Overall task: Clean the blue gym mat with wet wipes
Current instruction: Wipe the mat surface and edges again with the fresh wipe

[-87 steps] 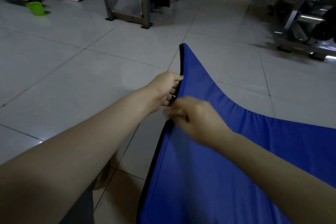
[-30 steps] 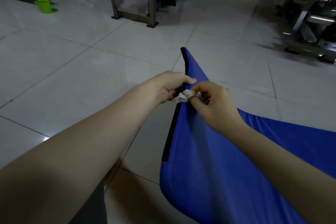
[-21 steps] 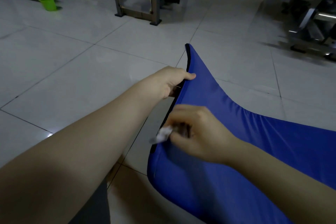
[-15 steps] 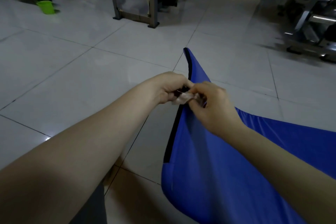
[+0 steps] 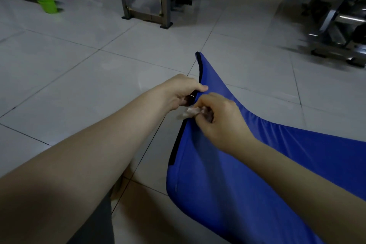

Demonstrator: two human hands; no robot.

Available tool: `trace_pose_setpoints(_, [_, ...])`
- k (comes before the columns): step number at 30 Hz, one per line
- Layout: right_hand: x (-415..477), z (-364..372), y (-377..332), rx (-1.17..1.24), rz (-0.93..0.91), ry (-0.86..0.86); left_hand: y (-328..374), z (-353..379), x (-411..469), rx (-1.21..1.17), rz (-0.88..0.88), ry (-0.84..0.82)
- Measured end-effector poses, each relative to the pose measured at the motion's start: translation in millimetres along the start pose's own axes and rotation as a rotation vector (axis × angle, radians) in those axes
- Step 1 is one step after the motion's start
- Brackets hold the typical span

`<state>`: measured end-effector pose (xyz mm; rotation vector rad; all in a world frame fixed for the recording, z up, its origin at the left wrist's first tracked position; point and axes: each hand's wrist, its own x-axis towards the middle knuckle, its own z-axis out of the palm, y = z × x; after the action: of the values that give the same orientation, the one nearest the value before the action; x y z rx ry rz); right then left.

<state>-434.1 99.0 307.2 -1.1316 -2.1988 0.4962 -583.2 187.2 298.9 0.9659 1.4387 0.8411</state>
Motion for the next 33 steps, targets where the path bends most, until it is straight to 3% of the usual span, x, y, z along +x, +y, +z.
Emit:
trace_pose_setpoints(6, [-41.8,24.9,-47.2,0.086,-0.403,-0.486,0.2,-2.9,5.3,-0.031,-0.033,0.060])
trace_pose_setpoints(12, [-26.7,11.1,-16.9,0.032,-0.224,-0.215,-5.7,-0.2,2.2,-0.047,-0.096,-0.013])
trace_pose_setpoints(19, [-10.3,15.9,19.3,0.028,0.114,0.012,-12.8,-3.2,-14.6,0.046,-0.250,-0.351])
trace_pose_setpoints(23, [-2.3,16.3,20.8,0.014,0.227,0.012,-11.1,-0.6,-16.4,0.240,-0.227,-0.208])
trace_pose_setpoints(25, [-4.8,13.7,10.9,0.102,0.171,-0.028,-9.9,-1.0,-12.7,0.257,-0.174,-0.132])
trace_pose_setpoints(30, [-36.9,13.1,-30.9,0.187,-0.227,-0.434,-9.5,-14.9,-4.0,0.066,-0.141,0.045])
trace_pose_setpoints(33, [-28.2,8.5,-20.2,0.124,-0.162,-0.278,-9.7,-13.8,-4.9,0.017,-0.122,0.040])
